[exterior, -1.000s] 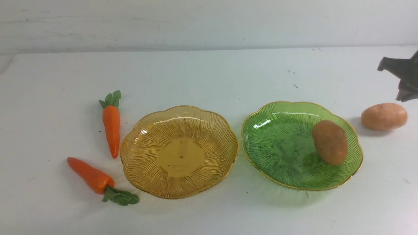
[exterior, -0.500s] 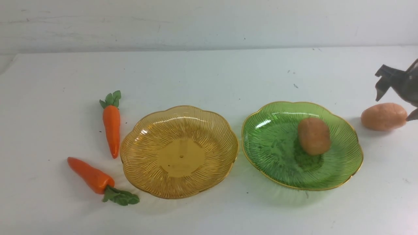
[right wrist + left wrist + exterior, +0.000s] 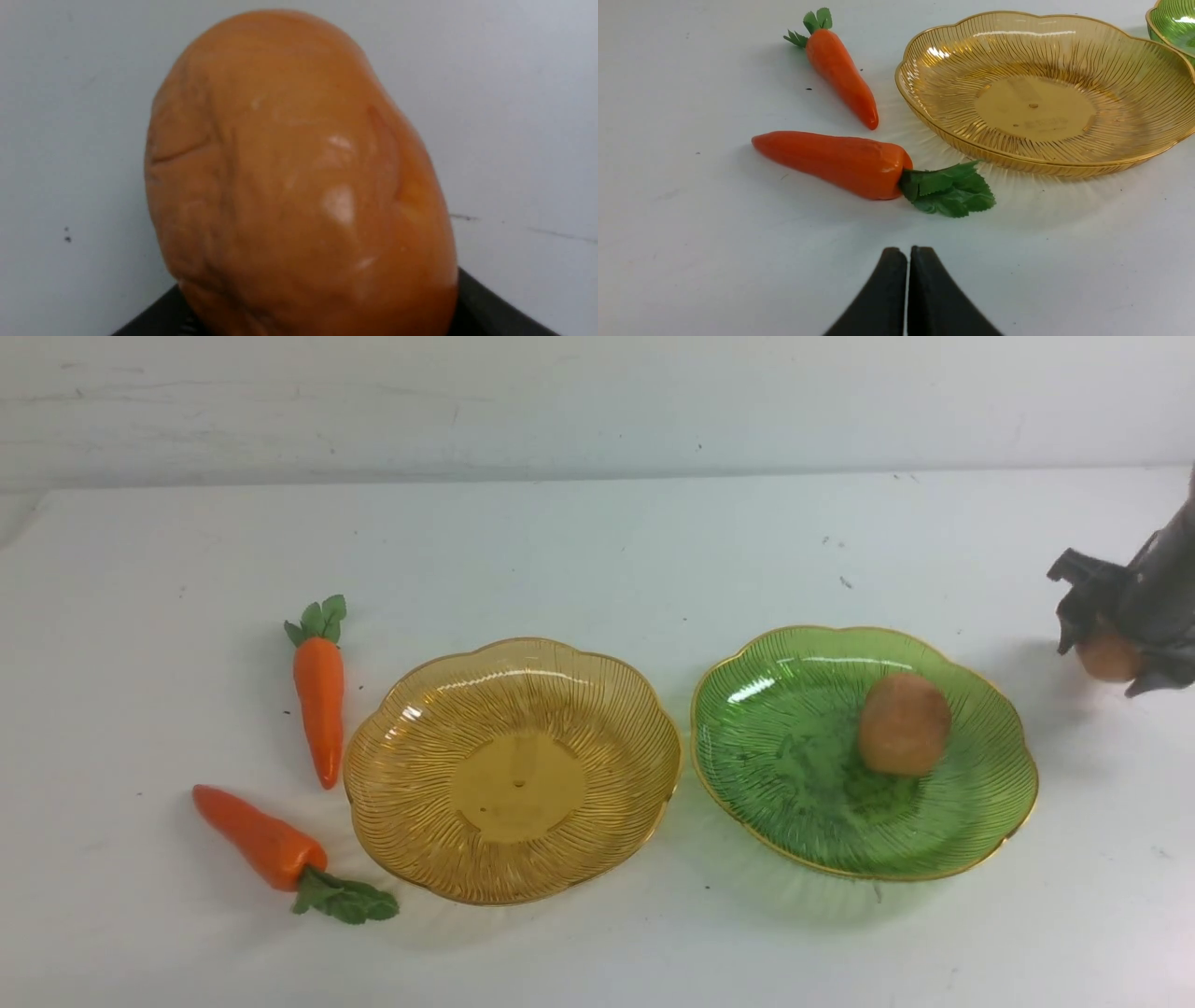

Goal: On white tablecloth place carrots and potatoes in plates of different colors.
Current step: 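Put the potato onto the plate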

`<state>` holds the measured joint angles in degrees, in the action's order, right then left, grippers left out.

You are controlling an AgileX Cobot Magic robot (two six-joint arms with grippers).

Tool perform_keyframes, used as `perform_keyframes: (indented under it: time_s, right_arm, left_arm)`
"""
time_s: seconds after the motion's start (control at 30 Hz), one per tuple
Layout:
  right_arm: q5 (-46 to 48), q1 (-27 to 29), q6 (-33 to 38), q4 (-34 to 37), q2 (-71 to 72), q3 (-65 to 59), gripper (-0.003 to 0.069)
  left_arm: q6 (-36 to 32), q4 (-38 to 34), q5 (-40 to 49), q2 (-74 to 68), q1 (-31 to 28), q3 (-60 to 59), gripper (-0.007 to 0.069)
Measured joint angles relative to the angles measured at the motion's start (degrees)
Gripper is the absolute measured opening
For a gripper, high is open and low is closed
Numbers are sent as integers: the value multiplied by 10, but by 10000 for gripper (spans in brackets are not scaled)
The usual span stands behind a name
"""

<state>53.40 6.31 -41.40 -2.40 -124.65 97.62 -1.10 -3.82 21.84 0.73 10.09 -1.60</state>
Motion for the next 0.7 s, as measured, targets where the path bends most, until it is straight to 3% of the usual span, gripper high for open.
perform_keyframes:
  time_s: [0.2, 0.33, 0.47, 0.7]
  right_arm:
    - [134, -5, 187, 56, 77, 91, 471]
    - [168, -48, 310, 119, 142, 62, 471]
    - [171, -87, 335, 128, 157, 21, 471]
    - [174, -210, 356, 99, 160, -79, 471]
  left_arm:
    - [0, 0, 0, 0, 0, 0, -3]
    - [0, 0, 0, 0, 0, 0, -3]
    - [0, 0, 0, 0, 0, 0, -3]
    - [0, 0, 0, 0, 0, 0, -3]
